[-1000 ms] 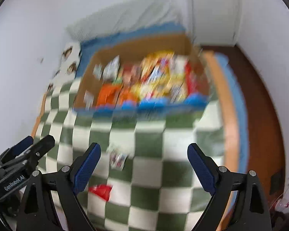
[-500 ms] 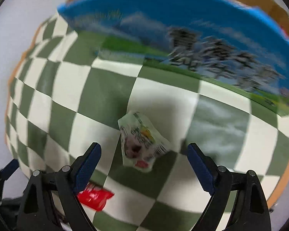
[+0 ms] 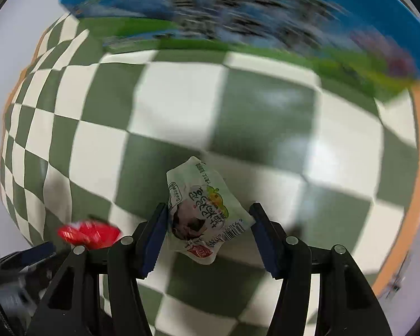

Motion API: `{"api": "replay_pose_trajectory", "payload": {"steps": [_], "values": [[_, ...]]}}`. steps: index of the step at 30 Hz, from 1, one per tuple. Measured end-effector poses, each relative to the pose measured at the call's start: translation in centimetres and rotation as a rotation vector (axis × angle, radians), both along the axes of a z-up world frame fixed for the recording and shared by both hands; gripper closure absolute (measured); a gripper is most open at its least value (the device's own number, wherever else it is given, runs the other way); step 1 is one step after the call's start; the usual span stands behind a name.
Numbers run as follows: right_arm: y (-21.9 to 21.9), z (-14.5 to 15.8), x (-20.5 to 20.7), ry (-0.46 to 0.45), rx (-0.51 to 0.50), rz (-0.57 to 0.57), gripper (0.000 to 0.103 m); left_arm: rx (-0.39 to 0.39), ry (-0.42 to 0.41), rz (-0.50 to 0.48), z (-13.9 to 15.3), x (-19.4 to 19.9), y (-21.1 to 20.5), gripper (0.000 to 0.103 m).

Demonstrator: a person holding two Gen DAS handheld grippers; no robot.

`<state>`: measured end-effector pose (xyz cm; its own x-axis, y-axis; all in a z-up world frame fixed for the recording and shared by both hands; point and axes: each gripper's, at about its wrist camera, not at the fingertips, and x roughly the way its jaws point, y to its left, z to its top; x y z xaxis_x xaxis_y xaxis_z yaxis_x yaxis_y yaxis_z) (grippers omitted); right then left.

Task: Organize snacks
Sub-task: 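Grasp the red wrapper with the left tool while the right tool grasps the white candy packet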

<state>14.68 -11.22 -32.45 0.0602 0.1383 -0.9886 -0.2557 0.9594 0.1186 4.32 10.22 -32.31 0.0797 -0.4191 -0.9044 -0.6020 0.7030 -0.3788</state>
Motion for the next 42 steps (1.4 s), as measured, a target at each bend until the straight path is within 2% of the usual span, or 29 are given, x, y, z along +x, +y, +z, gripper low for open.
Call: {"api": "replay_pose_trajectory", "payload": {"steps": [1, 3, 5, 6, 11, 16, 18, 23, 26, 31, 32, 34, 35, 37, 42], "values": [[-0.4, 0.1, -0.4, 0.003, 0.002, -0.015, 0.042, -0.008, -0.002, 0.016, -0.3, 0.3, -0.1, 0.011], [-1.8, -0.2, -0.9, 0.014, 0.009, -0.061, 0.042, 0.009, -0.014, 0.028, -0.7, 0.9, -0.2, 0.023], [-2.6, -0.5, -1.3, 0.024, 0.015, -0.094, 0.042, 0.015, -0.006, 0.002, -1.4, 1.5, -0.8, 0.053], [-3.0, -0.5, -1.5, 0.025, 0.019, -0.107, 0.042, 0.025, -0.001, -0.012, -1.7, 1.8, -1.0, 0.054], [-4.0, -0.4, -2.4, 0.03, 0.028, -0.139, 0.042, 0.142, -0.049, -0.159, -1.1, 3.1, -3.4, 0.056], [-5.1, -1.2, -3.7, 0.094, 0.099, -0.188, 0.042, 0.363, -0.139, -0.429, 0.2, 4.9, -7.5, 0.057], [-5.2, -1.4, -4.3, 0.118, 0.123, -0.201, 0.041, 0.407, -0.149, -0.484, 0.2, 5.0, -8.4, 0.057], [-5.3, -1.9, -4.3, 0.14, 0.14, -0.227, 0.038, 0.394, -0.136, -0.486, -0.2, 5.5, -8.6, 0.053], [-5.5, -2.2, -3.8, 0.174, 0.174, -0.247, 0.029, 0.38, -0.13, -0.477, -0.5, 6.9, -8.9, 0.052], [-4.2, -2.9, -3.5, 0.169, 0.13, -0.218, 0.028, 0.38, -0.134, -0.468, -1.0, 7.6, -8.5, 0.052], [-3.9, -3.0, -3.7, 0.16, 0.115, -0.209, 0.028, 0.38, -0.137, -0.469, -1.0, 7.6, -8.1, 0.053], [-2.6, -3.2, -4.0, 0.13, 0.064, -0.188, 0.038, 0.383, -0.149, -0.477, -1.2, 7.2, -7.9, 0.055], [-2.3, -3.1, -4.2, 0.113, 0.052, -0.177, 0.04, 0.385, -0.155, -0.478, -0.9, 7.2, -7.9, 0.057], [-2.0, -2.9, -4.5, 0.098, 0.053, -0.167, 0.041, 0.381, -0.168, -0.476, -0.3, 7.0, -7.9, 0.061], [-1.8, -1.6, -4.7, 0.094, 0.116, -0.156, 0.043, 0.359, -0.207, -0.493, 1.6, 7.0, -8.2, 0.062]]}}
